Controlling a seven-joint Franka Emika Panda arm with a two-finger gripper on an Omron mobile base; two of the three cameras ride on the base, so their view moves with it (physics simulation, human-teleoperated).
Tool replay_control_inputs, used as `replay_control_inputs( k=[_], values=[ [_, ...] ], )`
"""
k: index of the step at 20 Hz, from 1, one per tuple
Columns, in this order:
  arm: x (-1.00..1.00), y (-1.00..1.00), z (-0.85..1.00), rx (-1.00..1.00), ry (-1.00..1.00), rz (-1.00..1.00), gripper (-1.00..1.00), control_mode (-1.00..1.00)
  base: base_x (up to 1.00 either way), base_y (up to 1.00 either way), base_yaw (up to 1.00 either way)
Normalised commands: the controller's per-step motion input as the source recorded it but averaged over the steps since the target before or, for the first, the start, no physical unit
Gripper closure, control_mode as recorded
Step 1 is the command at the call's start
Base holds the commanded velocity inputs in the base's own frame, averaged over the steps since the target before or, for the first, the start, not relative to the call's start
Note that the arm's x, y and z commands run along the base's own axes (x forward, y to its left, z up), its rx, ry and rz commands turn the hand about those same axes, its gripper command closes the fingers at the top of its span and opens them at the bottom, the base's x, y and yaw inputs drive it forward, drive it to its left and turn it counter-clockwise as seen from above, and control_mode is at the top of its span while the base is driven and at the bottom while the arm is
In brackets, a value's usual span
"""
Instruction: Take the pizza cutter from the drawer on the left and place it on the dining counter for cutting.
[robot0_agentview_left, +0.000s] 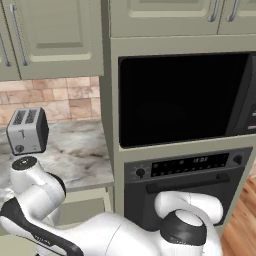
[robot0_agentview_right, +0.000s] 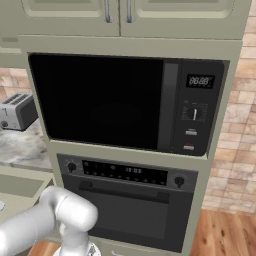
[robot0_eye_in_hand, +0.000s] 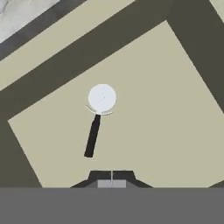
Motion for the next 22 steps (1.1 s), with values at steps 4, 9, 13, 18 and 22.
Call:
replay_control_inputs(
  k=[4, 9, 13, 18, 22],
  values=[
    [0.0, 0.31, -0.21, -0.17, 0.05, 0.0, 1.0, -1.0, 0.0, 0.0, 0.0],
    [0.01, 0.35, -0.1, -0.17, 0.07, 0.01, 1.0, -1.0, 0.0, 0.0, 0.0],
    [0.0, 0.23, 0.0, -0.01, 0.11, 0.02, -1.0, -1.0, 0.0, 0.0, 0.0],
    [0.02, 0.03, -0.01, 0.0, 0.05, 0.05, -1.0, -1.0, 0.0, 0.0, 0.0],
    [0.02, 0.0, -0.22, 0.0, 0.0, 0.03, -1.0, -1.0, 0.0, 0.0, 0.0]
  ],
)
